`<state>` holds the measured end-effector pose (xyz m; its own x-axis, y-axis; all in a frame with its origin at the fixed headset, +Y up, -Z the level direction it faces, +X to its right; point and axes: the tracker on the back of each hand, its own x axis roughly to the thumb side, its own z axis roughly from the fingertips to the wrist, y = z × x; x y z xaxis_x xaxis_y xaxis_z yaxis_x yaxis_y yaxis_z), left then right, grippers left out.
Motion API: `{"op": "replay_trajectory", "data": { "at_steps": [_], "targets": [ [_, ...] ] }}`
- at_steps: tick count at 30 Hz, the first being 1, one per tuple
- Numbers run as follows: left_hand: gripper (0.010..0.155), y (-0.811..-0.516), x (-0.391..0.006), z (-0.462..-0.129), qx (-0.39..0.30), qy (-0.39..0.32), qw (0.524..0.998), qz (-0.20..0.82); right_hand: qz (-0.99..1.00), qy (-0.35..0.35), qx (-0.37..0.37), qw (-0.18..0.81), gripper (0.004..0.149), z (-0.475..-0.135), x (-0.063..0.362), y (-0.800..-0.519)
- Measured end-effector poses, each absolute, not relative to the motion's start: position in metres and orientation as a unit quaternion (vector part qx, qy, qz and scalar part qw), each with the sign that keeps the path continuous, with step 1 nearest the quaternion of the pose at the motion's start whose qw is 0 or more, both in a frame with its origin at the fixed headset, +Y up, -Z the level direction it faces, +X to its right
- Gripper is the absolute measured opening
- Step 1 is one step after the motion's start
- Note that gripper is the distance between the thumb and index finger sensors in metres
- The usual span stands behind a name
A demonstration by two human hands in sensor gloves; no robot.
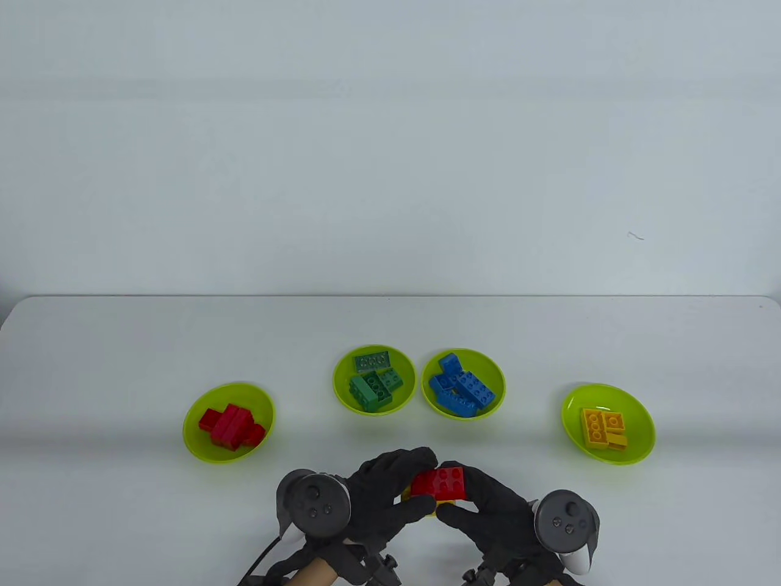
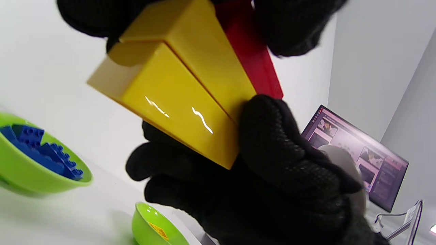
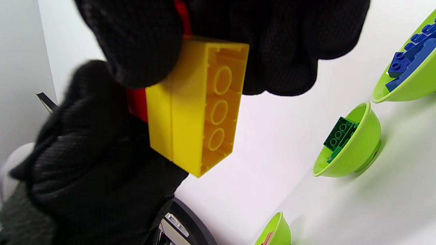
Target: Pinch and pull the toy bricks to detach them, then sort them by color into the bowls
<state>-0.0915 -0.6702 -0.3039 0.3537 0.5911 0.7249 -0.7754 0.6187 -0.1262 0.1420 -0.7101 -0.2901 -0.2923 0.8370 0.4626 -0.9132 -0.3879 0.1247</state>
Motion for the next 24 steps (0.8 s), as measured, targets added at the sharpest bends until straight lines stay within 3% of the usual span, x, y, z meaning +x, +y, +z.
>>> {"op": "replay_trajectory", "data": {
  "at_steps": [7,15,21,24],
  "targets": [
    [0.062,-0.665,-0.084,-0.295,0.17,-0.414,0.839,0.31,0.801,-0.069,0.222,0.552,0.062,-0.29,0.139,-0.713],
    [0.059,-0.664,-0.085,-0.3,0.118,-0.385,0.836,0.372,0.802,-0.075,0.223,0.549,0.06,-0.293,0.141,-0.715],
    [0.062,-0.66,-0.08,-0.291,0.194,-0.406,0.855,0.258,0.806,-0.075,0.214,0.547,0.061,-0.293,0.14,-0.715],
    [0.06,-0.661,-0.082,-0.297,0.136,-0.395,0.849,0.325,0.814,-0.091,0.226,0.528,0.059,-0.291,0.139,-0.714]
  ]
}}
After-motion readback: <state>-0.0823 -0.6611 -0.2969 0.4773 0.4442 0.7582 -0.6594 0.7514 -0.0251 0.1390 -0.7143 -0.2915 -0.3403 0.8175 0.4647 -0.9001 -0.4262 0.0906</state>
